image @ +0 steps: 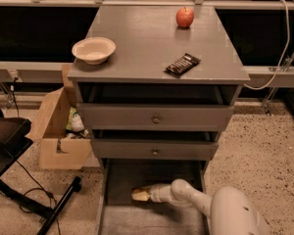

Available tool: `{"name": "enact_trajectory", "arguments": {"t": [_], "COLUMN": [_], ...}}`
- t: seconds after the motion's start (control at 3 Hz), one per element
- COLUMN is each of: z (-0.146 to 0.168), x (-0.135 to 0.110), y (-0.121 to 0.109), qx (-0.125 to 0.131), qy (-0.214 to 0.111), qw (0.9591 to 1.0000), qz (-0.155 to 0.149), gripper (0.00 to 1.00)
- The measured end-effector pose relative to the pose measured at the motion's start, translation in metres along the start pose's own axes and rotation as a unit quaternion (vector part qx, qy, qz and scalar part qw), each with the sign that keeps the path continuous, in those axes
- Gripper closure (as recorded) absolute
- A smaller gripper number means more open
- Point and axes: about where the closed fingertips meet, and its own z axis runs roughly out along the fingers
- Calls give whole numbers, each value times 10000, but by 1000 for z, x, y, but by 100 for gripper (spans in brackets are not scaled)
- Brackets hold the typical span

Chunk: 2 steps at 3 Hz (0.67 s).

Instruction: Place orange into bottom drawer

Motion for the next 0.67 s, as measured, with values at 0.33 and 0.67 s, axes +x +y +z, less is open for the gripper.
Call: {"name": "enact_trajectory", "arguments": {"t": [0.33, 0.67], "z": [-1, -3], "x": [-1, -4], "y": [1, 3], "qx": [0, -1], "qy": [0, 0], "qw": [10000, 10000], "qz": [0, 0], "gripper": [18, 0]}}
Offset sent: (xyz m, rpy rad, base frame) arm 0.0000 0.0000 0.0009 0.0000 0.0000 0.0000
